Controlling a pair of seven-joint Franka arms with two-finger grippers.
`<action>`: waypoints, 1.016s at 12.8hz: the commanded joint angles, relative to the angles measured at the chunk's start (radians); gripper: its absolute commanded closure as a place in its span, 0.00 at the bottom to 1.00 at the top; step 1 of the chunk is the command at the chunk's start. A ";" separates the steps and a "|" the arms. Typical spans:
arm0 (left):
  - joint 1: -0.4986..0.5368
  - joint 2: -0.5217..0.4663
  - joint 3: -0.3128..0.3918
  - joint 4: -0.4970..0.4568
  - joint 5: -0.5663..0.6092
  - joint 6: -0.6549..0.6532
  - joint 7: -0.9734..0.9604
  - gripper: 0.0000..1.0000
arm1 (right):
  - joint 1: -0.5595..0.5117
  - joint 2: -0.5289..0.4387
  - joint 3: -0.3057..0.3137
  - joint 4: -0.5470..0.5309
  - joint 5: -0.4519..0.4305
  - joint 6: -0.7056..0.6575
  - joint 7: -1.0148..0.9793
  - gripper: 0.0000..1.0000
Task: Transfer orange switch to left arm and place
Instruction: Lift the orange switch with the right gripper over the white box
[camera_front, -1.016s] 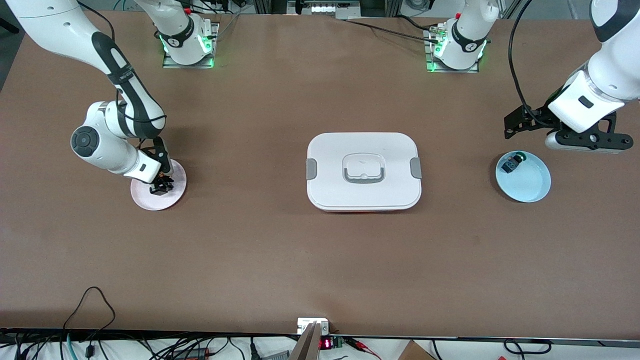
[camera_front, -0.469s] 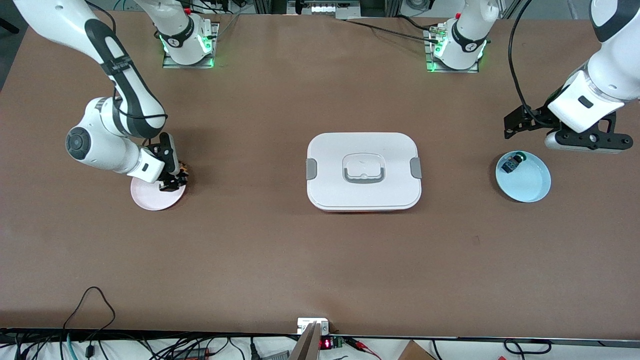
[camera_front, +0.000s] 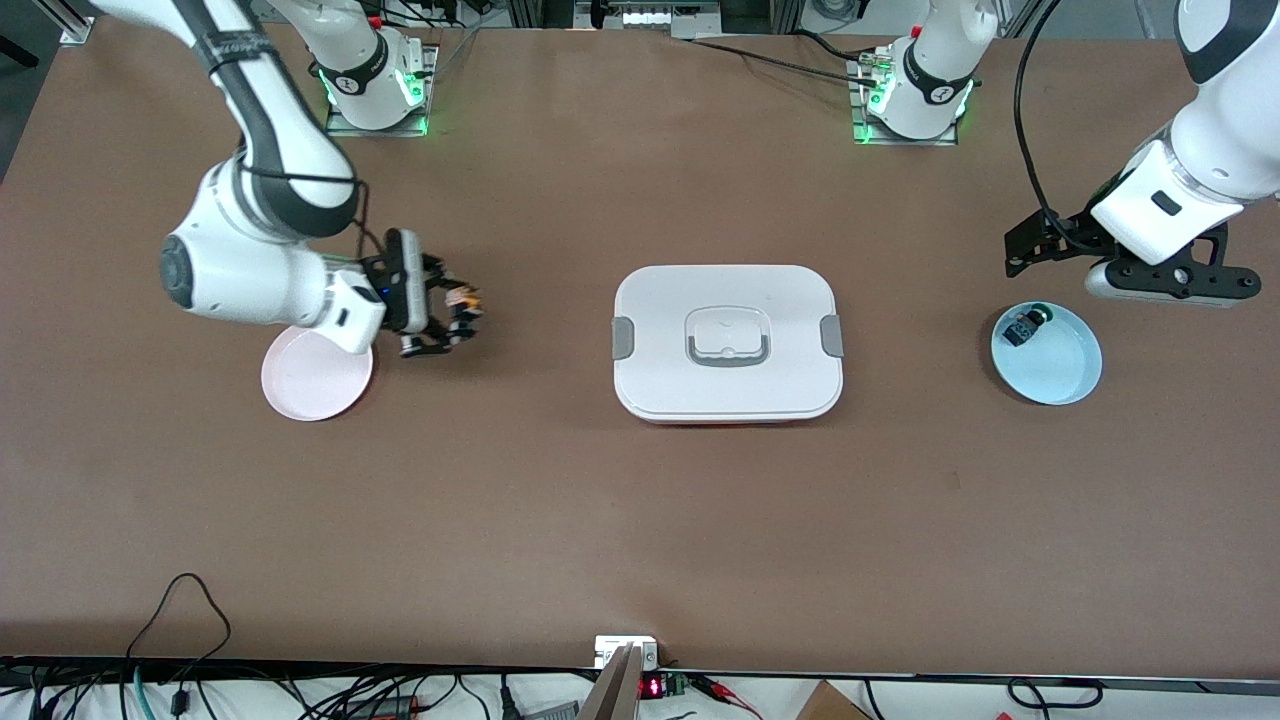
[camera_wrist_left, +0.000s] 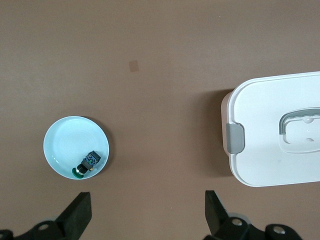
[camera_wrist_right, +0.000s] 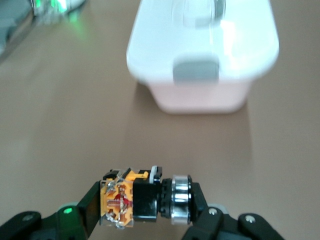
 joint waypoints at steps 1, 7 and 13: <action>-0.006 0.009 0.001 0.030 0.019 -0.025 -0.004 0.00 | 0.086 0.017 0.012 0.092 0.150 0.009 0.175 0.76; -0.006 0.009 0.001 0.030 0.019 -0.025 -0.004 0.00 | 0.301 0.057 0.013 0.163 0.549 0.193 0.286 0.76; -0.008 0.014 0.004 0.046 -0.039 -0.092 0.001 0.00 | 0.448 0.120 0.013 0.270 0.798 0.376 0.286 0.76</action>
